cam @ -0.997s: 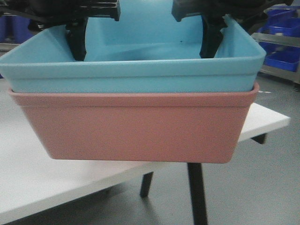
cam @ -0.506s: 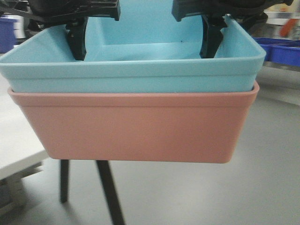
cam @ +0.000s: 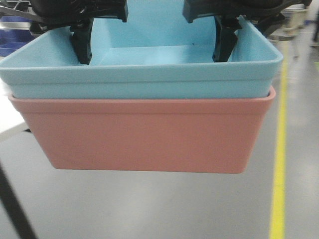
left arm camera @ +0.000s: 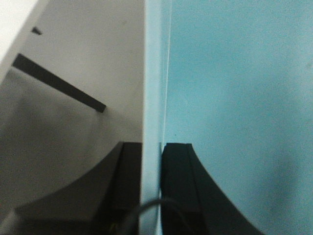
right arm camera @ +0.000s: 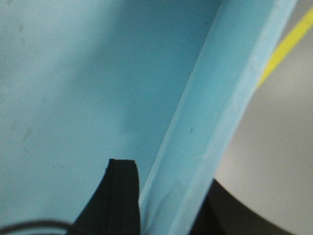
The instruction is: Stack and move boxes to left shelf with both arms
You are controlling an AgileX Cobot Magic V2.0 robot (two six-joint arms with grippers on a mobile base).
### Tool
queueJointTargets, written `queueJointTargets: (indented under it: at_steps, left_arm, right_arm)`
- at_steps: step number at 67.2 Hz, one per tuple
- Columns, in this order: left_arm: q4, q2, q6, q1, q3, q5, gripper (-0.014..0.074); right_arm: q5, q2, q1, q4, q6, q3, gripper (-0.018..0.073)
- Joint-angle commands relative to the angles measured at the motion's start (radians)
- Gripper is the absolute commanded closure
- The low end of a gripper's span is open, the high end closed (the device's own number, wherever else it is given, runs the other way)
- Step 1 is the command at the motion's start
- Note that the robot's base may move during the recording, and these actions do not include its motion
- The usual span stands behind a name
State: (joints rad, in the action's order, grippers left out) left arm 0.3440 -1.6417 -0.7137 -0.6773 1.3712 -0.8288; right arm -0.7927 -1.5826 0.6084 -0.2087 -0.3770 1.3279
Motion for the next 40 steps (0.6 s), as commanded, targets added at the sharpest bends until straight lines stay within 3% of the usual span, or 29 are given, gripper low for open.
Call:
queueJointTargets:
  at_steps: [1, 40]
  left_arm:
    - [-0.072, 0.047, -0.01, -0.047, 0.053, 0.275, 0.0599]
    - [-0.072, 0.047, -0.01, -0.047, 0.053, 0.275, 0.0599]
  right_arm:
    - [0.268, 0.047, 0.044, 0.156, 0.011, 0.048, 0.0504]
    - [0.268, 0.047, 0.044, 0.156, 0.011, 0.048, 0.0504]
